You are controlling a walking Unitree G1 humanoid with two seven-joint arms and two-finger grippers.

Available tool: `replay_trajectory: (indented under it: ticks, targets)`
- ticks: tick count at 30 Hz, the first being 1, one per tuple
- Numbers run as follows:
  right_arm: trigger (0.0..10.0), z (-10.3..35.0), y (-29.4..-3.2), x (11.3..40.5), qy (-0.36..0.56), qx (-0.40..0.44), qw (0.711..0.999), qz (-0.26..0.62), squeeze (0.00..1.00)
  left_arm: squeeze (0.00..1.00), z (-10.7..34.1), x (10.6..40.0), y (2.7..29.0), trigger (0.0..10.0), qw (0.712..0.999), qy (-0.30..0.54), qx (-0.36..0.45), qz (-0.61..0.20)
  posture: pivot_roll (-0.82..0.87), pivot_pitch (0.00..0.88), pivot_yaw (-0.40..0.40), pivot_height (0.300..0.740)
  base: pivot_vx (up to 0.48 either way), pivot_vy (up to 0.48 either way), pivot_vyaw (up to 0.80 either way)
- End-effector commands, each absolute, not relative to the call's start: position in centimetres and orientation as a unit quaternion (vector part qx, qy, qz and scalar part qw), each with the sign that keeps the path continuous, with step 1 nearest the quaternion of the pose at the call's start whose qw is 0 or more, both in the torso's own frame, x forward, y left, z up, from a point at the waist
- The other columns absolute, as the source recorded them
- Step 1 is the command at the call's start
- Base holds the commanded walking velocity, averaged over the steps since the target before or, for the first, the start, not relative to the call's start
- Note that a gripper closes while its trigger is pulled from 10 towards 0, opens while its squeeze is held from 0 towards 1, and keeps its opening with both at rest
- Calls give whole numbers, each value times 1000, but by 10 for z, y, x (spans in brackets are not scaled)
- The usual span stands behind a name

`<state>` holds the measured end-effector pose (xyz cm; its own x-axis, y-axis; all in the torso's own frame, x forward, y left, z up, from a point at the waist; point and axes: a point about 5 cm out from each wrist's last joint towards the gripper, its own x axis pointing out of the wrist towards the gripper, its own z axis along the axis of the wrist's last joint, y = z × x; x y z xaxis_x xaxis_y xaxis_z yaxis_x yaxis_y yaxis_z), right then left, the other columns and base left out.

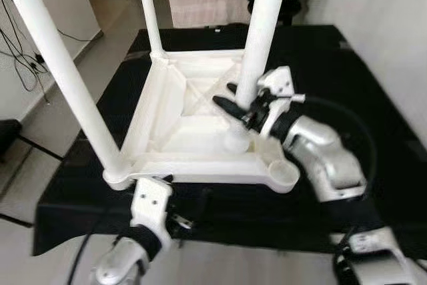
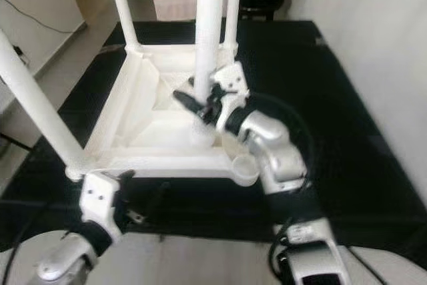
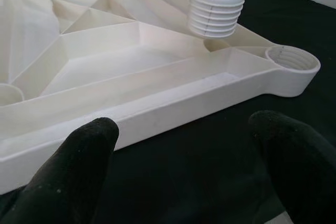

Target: Building children table

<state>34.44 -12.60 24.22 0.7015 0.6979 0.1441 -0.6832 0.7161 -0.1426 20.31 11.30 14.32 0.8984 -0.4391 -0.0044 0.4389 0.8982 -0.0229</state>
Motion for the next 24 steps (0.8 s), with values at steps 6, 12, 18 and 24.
replay_trajectory:
  ticks: [6, 12, 18, 24]
  targets:
    - [10000, 259, -119, 346, -123, -27, 893, 432, 0, 0, 144, 194, 108, 10000, 965, 20, -7, -262, -124, 140, -3, 740, 0, 0, 0]
    - [10000, 266, -112, 342, -128, -15, 856, 501, 0, 0, 142, 185, 103, 10000, 952, 36, -12, -304, -122, 159, 0, 740, 0, 0, 0]
    - [10000, 290, -100, 332, -126, 21, 729, 672, 0, 0, 146, 170, 98, 10000, 943, 43, -38, -328, -81, 228, -4, 740, 0, 0, 0]
    - [10000, 298, -97, 327, -129, 15, 685, 717, 0, 0, 149, 161, 98, 10000, 938, 51, -49, -339, -53, 261, 12, 740, 0, 0, 0]
